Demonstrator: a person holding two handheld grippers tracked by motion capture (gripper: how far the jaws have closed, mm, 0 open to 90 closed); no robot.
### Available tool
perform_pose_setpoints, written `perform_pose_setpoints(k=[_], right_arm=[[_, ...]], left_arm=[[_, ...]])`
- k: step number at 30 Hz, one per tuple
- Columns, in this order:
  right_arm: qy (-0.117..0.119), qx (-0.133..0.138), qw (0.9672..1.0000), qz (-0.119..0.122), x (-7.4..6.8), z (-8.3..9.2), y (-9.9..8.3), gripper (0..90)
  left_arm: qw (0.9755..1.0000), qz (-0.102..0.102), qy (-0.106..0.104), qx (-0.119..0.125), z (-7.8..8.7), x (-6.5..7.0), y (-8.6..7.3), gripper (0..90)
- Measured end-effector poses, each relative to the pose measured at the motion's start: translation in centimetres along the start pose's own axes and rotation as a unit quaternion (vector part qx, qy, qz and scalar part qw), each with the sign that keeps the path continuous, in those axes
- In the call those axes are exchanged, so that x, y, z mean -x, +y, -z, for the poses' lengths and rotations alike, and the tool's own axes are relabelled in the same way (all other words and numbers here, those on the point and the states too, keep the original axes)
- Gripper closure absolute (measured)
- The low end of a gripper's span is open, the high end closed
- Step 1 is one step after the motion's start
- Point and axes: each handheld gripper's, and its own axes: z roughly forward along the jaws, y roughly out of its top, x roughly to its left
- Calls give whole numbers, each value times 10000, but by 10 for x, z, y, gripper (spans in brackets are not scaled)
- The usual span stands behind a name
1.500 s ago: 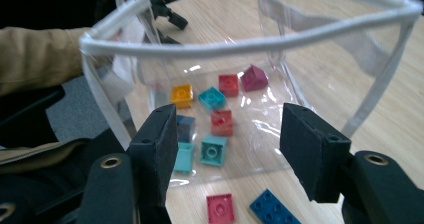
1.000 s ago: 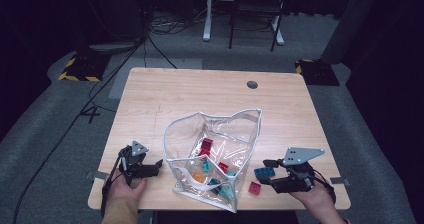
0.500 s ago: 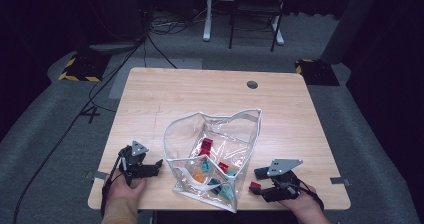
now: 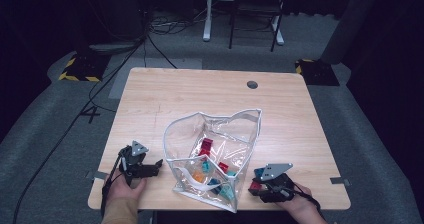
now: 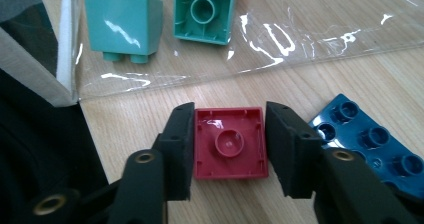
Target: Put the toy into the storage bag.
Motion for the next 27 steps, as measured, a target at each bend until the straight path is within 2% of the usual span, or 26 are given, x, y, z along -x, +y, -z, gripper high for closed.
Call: perform_pose_setpoints(k=[6, 12, 27], right_arm=[[17, -5, 10000, -87, 1, 1, 0, 588], [50, 107, 9998, -165, 1, 9, 3, 588], [167, 615, 9971, -426, 10, 49, 13, 588]], left_arm=[[10000, 2, 1, 1, 0, 0, 0, 126], [10000, 43, 7, -8, 0, 0, 0, 126], [10000, 59, 39, 6, 0, -1, 0, 127]])
